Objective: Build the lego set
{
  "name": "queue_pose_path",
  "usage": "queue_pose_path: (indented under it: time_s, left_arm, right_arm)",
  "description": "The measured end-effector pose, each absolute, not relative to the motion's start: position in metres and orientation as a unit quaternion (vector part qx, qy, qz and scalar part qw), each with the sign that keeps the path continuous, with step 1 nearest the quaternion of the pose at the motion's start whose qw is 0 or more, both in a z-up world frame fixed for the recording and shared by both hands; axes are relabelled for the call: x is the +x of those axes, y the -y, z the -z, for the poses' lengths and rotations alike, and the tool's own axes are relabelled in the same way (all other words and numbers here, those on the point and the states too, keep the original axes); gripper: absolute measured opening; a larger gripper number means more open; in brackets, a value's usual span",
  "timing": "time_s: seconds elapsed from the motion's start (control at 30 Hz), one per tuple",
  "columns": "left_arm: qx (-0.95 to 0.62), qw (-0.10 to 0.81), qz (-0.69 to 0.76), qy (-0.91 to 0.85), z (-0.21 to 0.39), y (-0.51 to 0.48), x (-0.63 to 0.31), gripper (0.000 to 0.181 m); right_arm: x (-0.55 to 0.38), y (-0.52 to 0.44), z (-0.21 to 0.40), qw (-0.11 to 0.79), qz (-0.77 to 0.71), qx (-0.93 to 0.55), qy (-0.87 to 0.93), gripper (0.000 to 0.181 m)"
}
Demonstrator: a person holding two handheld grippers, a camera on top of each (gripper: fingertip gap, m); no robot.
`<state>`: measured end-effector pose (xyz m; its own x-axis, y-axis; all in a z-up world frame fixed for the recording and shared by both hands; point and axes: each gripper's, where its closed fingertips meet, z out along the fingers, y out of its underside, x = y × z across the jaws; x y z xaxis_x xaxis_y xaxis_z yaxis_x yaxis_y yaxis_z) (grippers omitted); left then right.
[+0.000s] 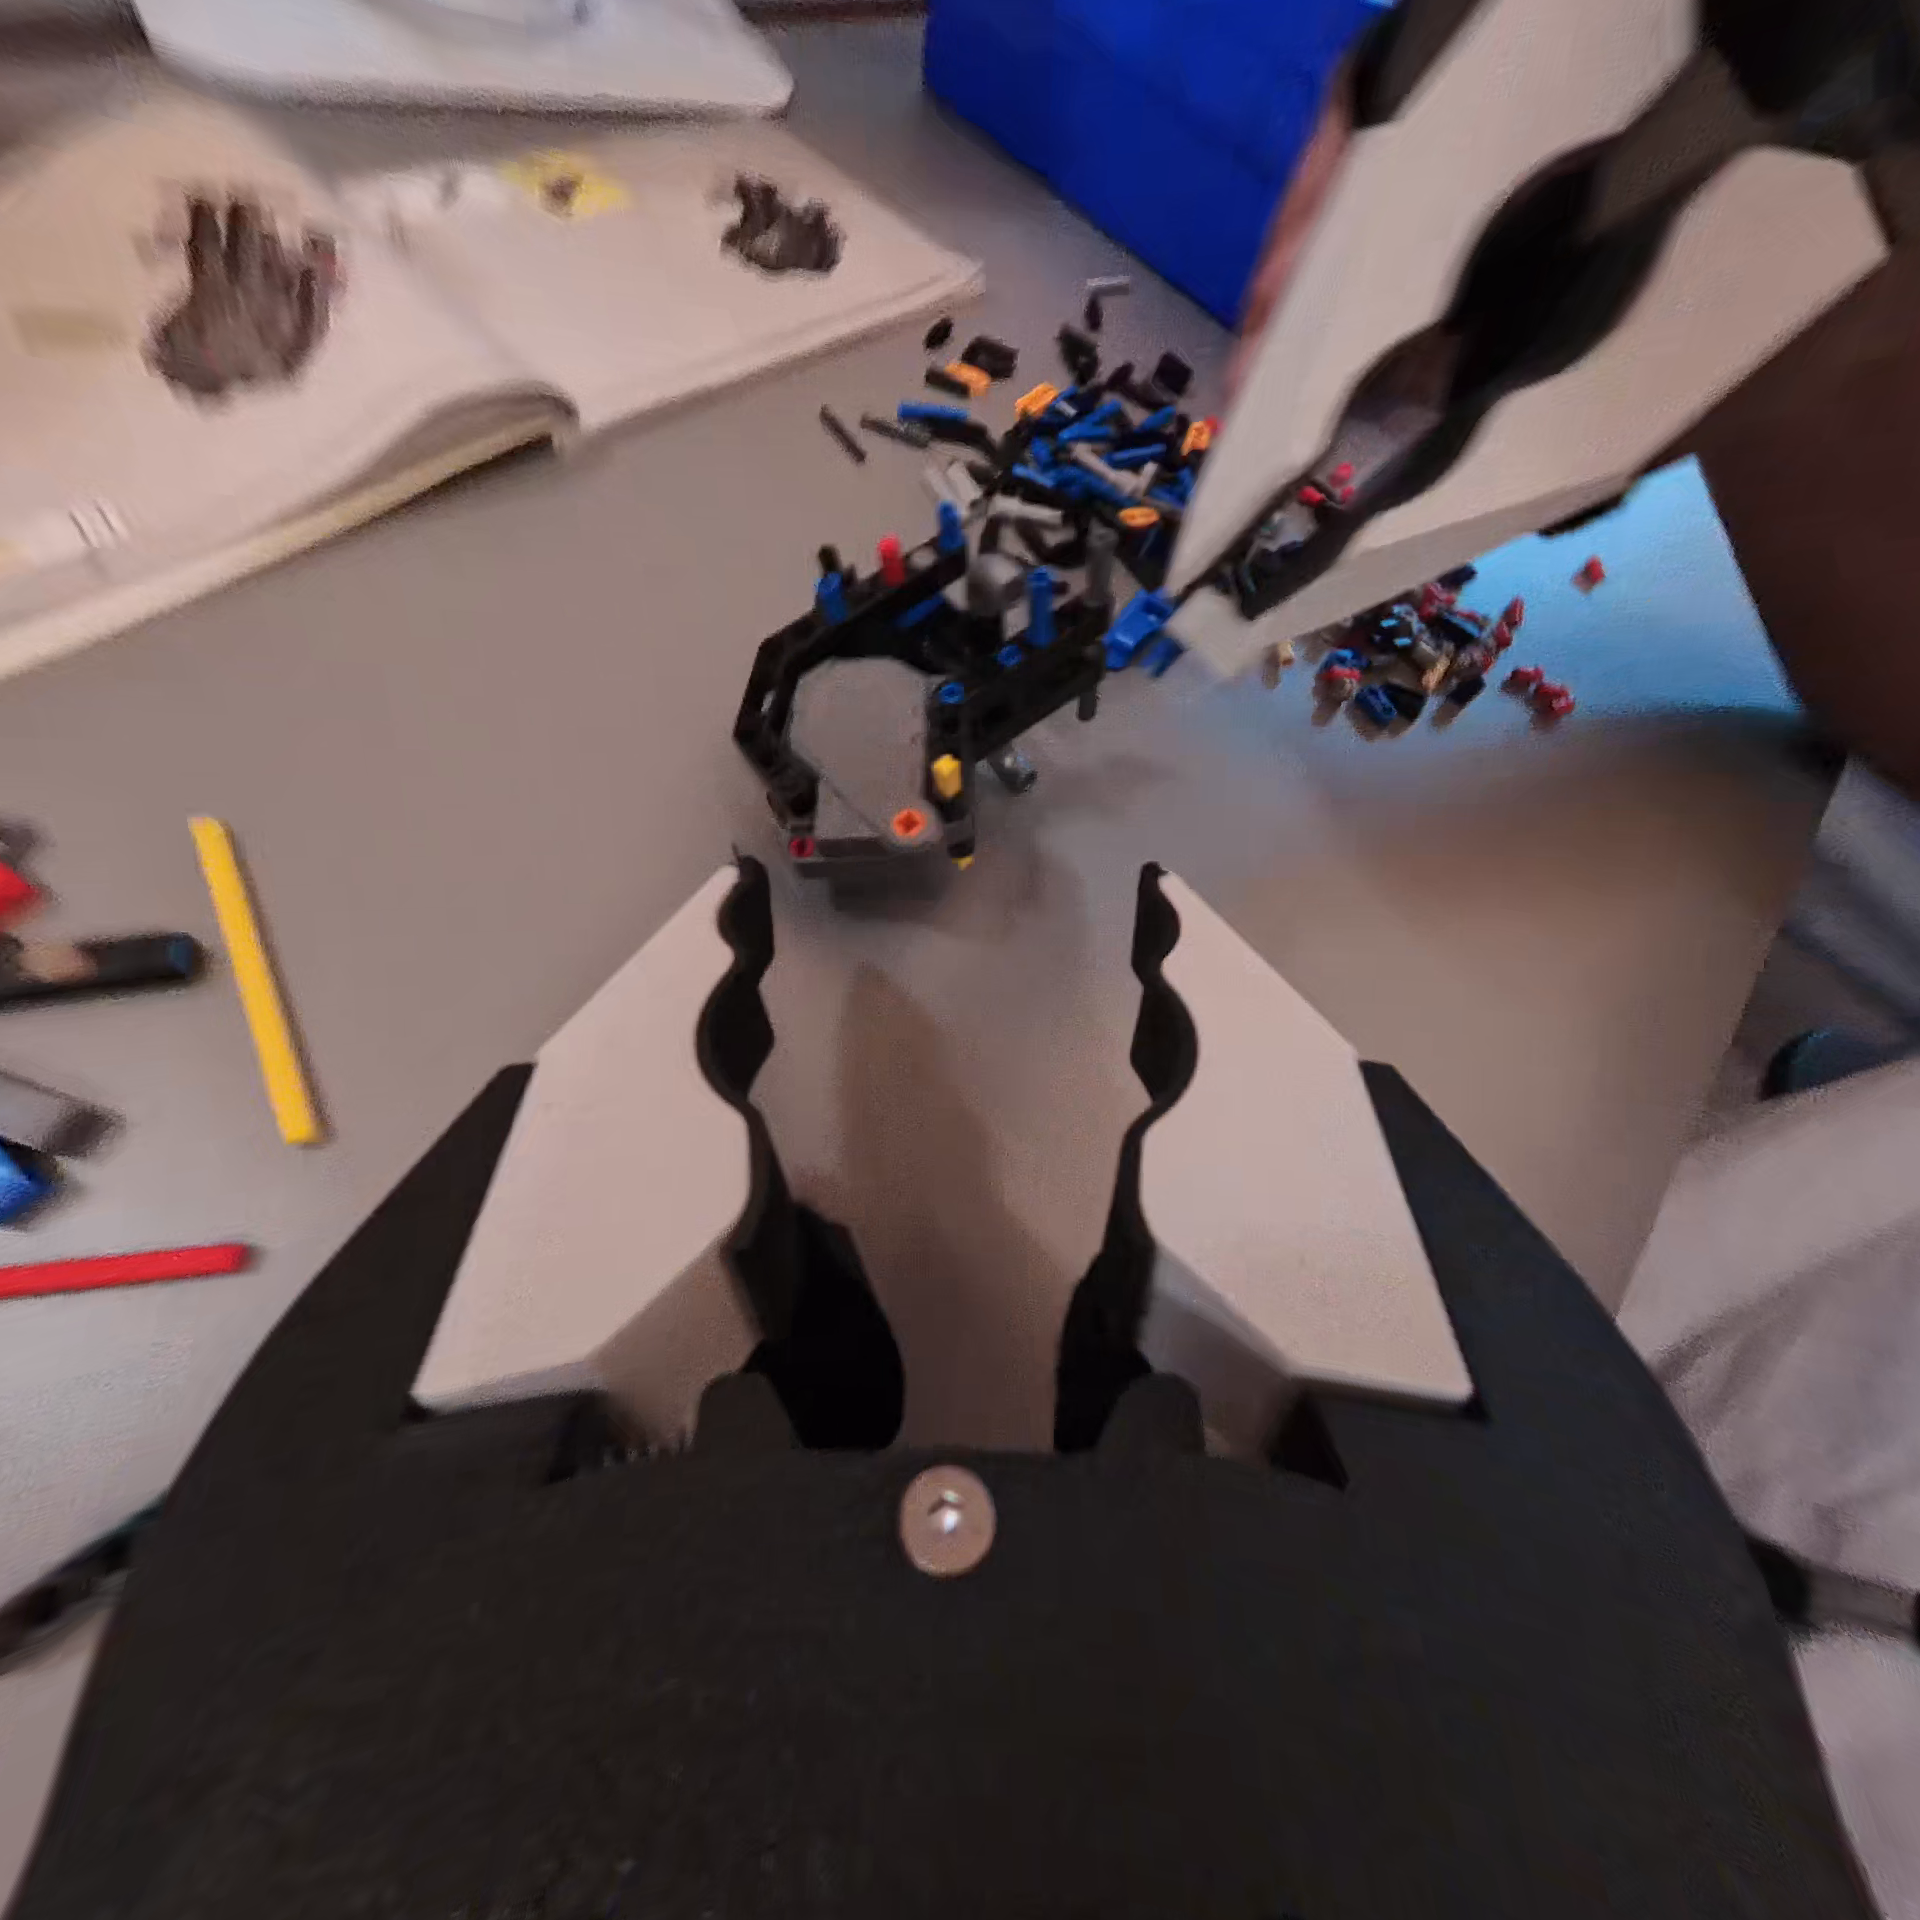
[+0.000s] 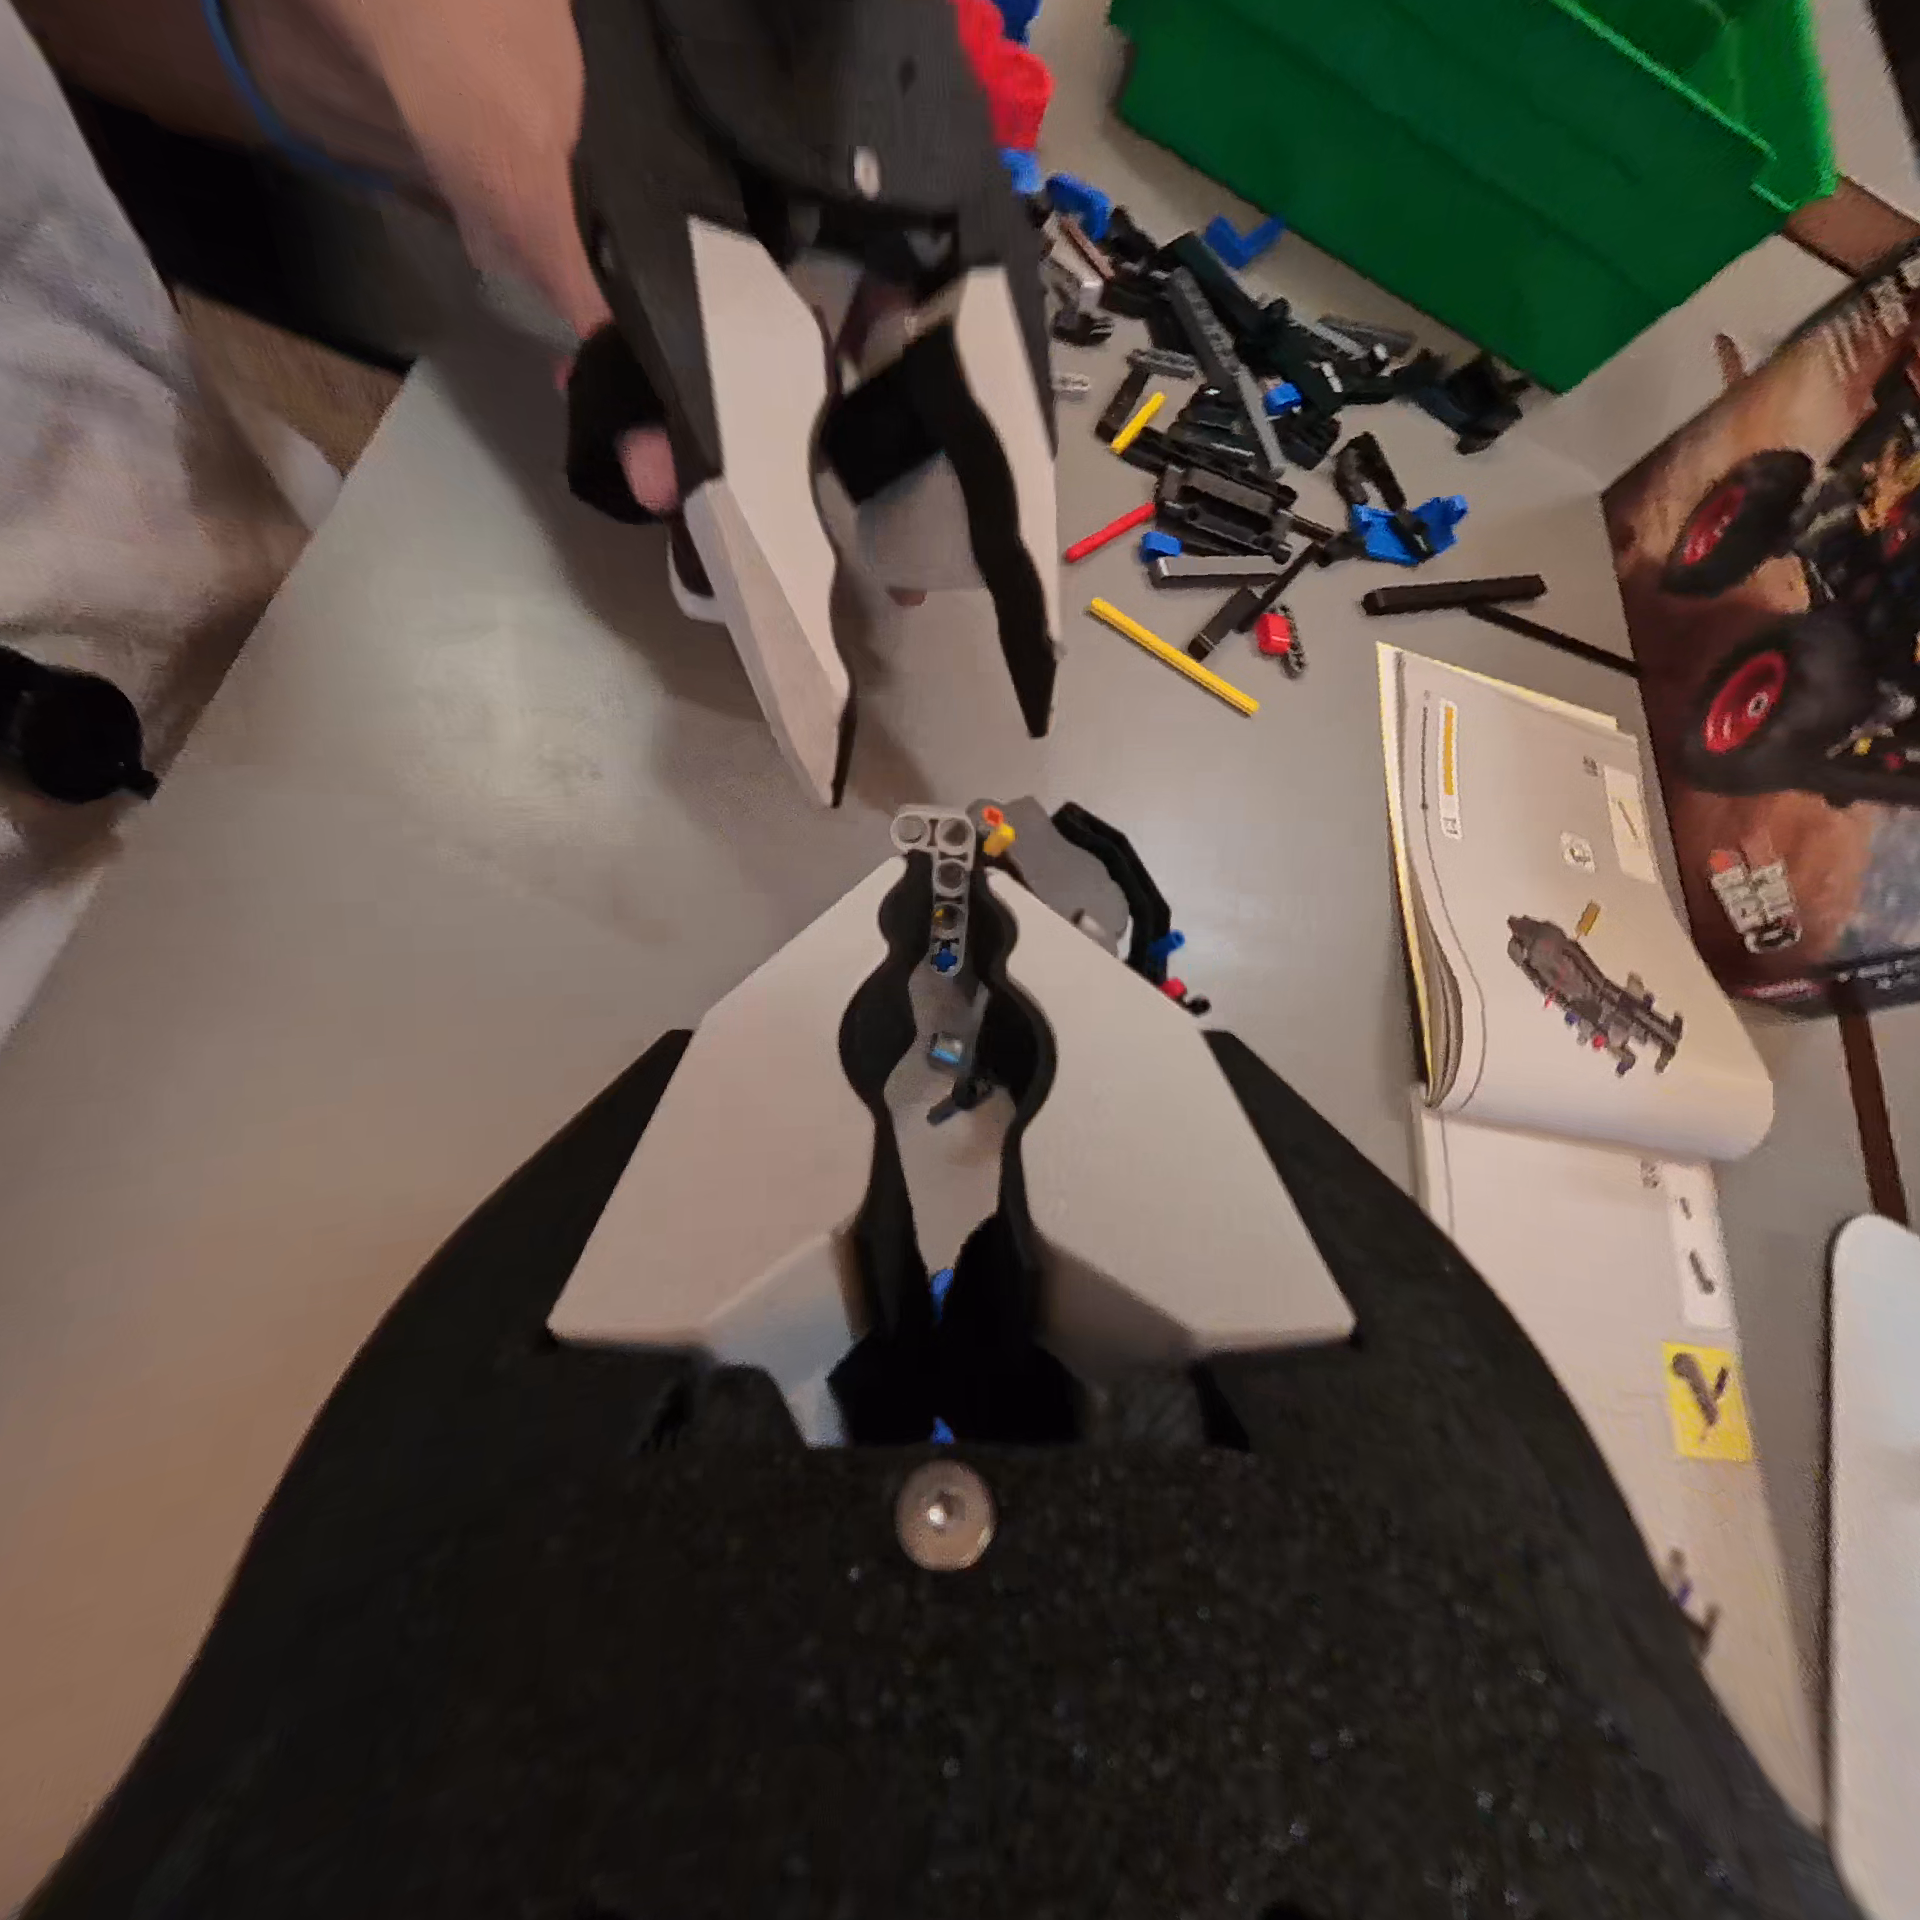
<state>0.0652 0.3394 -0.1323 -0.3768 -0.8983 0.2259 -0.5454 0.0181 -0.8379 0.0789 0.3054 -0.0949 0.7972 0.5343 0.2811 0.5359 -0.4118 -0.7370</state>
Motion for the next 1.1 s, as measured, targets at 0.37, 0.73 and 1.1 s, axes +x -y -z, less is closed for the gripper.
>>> queue_pose_path:
  time_s: [0.37, 0.73, 1.1]
  left_arm:
    - [-0.563, 0.175, 0.379, -0.713, 0.170, -0.342, 0.097, 0.070]
    - [-0.437, 0.262, 0.385, -0.769, 0.138, -0.339, 0.118, 0.045]
    - [-0.286, 0.275, 0.293, -0.870, 0.115, -0.335, 0.131, 0.045]
  right_arm:
    - [0.077, -0.284, 0.091, 0.497, -0.052, -0.820, 0.279, 0.006]
    - [0.106, -0.295, 0.063, 0.561, -0.048, -0.803, 0.196, 0.006]
    - [0.120, -0.323, 0.050, 0.534, 0.003, -0.830, 0.158, 0.006]
